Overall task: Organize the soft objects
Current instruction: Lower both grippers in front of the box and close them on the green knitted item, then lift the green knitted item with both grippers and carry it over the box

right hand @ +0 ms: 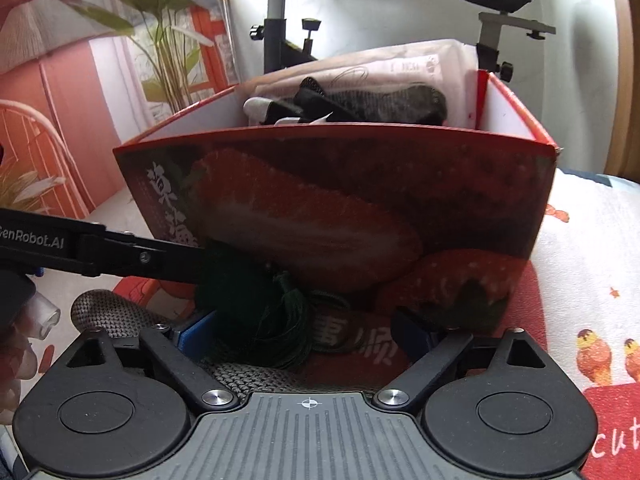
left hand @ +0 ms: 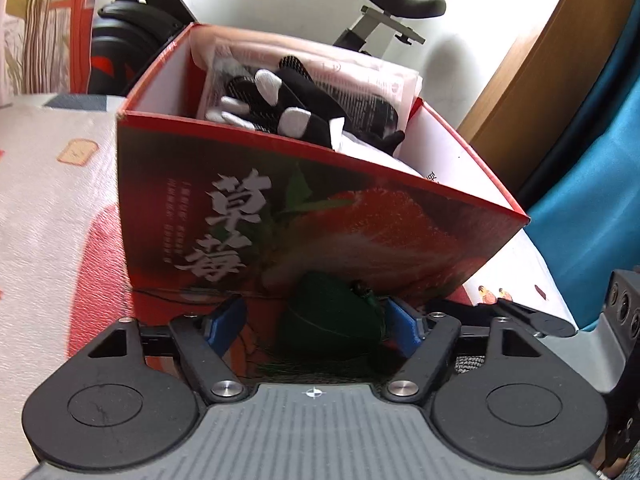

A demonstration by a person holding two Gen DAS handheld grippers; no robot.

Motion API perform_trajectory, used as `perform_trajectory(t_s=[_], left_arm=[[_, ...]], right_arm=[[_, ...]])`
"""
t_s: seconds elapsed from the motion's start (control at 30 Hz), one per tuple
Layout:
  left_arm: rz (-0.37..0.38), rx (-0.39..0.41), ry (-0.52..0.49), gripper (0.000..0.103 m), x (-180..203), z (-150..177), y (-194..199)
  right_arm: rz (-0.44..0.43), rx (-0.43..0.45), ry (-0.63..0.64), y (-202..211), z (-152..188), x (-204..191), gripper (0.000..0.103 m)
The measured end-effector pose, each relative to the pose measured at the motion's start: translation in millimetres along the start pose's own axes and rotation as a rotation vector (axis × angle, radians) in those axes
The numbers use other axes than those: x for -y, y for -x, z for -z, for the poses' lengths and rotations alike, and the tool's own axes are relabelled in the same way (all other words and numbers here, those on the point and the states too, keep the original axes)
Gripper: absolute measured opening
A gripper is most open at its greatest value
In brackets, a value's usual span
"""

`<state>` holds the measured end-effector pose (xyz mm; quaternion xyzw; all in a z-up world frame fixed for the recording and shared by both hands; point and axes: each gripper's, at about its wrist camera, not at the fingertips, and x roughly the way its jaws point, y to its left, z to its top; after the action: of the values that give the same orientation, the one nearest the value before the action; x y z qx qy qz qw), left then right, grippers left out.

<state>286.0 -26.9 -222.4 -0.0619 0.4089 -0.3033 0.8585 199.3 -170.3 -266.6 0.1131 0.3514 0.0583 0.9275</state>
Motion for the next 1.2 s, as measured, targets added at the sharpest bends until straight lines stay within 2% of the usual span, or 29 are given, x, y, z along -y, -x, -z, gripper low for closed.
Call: perform_trajectory(t_s=[0.2, 0.37, 0.53, 0.83, 1.2], left_arm=[[0.045, -0.037, 0.059, 0.066, -3, 4, -23], [0.058, -0.05, 0.102, 0.065, -7, 6, -37], [0.064, -0.03, 0.092, 0.06, -7, 9, -33], [0.073, 0.05, 0.083, 0.06, 1, 6, 4], [0.045, 0.184, 0.019, 0.06, 26, -22, 60]], right_arm=[[-0.047, -0.069, 0.007, -19, -1, -5, 0.07], [-0.071, -0.078, 0.019, -25, -3, -6, 0.064], [-0.122, -0.072, 0.049, -22, -6, -14, 0.036], [-0.122, 0.013, 0.124, 9, -21, -35, 0.035], [-0.131, 0.134, 0.21, 56, -58, -55, 0.034]])
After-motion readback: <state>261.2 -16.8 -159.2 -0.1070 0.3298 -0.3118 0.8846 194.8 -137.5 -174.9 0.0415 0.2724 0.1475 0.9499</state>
